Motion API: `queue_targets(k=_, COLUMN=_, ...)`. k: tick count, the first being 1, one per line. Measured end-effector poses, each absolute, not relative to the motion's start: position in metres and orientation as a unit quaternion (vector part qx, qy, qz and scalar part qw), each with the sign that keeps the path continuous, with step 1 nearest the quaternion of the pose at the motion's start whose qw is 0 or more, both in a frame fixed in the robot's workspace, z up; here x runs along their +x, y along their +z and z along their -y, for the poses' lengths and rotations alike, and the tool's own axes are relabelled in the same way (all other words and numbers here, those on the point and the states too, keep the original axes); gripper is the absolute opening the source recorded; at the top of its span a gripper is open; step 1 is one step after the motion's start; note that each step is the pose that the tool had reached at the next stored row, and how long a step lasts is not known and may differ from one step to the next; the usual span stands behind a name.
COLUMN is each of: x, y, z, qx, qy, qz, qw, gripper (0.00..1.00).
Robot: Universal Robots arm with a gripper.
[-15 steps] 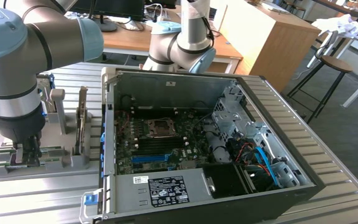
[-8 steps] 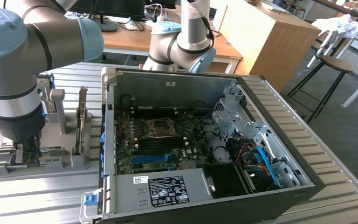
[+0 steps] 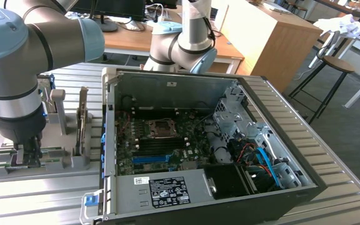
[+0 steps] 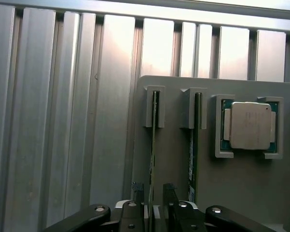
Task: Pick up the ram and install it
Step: 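Pick up the ram and move it above insertion slot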
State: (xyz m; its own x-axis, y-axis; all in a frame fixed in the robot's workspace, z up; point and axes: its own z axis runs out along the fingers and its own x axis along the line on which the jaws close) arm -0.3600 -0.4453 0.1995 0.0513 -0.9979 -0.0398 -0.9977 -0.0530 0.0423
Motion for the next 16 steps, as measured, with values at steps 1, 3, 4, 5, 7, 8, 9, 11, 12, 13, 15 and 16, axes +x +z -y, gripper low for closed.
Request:
queue_targets(k=1, x=-0.3599, y=0.1995, z=0.4456, qx=0.725, qy=-0.029, qz=0.688, qw=0.002, gripper=0.30)
queue_targets(k=3, x=-0.3598, y=0.1995, z=0.4459, qx=0.725, qy=-0.029, qz=0.688, qw=0.002, gripper=0.30)
queue_targets(k=4, x=-0.3598, y=0.1995, z=0.4460, qx=0.725, qy=-0.029, qz=0.688, qw=0.002, gripper=0.30)
queue_targets(k=5, x=-0.3598, y=0.1995, z=0.4460, qx=0.725, qy=-0.029, qz=0.688, qw=0.002, gripper=0.30)
queue_targets(k=7, x=-0.3597, y=0.1995, z=0.4460, qx=0.725, qy=-0.029, qz=0.688, qw=0.002, gripper=0.30)
queue_targets(k=8, x=-0.3597, y=0.1995, z=0.4461, qx=0.725, qy=-0.029, qz=0.688, qw=0.002, gripper=0.30)
queue_targets(k=9, x=-0.3596, y=0.1995, z=0.4461, qx=0.725, qy=-0.029, qz=0.688, qw=0.002, gripper=0.30)
queue_targets(k=11, x=-0.3596, y=0.1995, z=0.4461, qx=0.725, qy=-0.029, qz=0.688, qw=0.002, gripper=0.30)
queue_targets(k=12, x=-0.3595, y=0.1995, z=0.4460, qx=0.725, qy=-0.029, qz=0.688, qw=0.002, gripper=0.30)
queue_targets(k=13, x=-0.3595, y=0.1995, z=0.4460, qx=0.725, qy=-0.029, qz=0.688, qw=0.002, gripper=0.30)
queue_targets(k=15, x=-0.3594, y=0.1995, z=0.4463, qx=0.725, qy=-0.029, qz=0.688, qw=0.002, gripper=0.30)
queue_targets(k=16, x=-0.3595, y=0.1995, z=0.4464, qx=0.725, qy=-0.029, qz=0.688, qw=0.002, gripper=0.30)
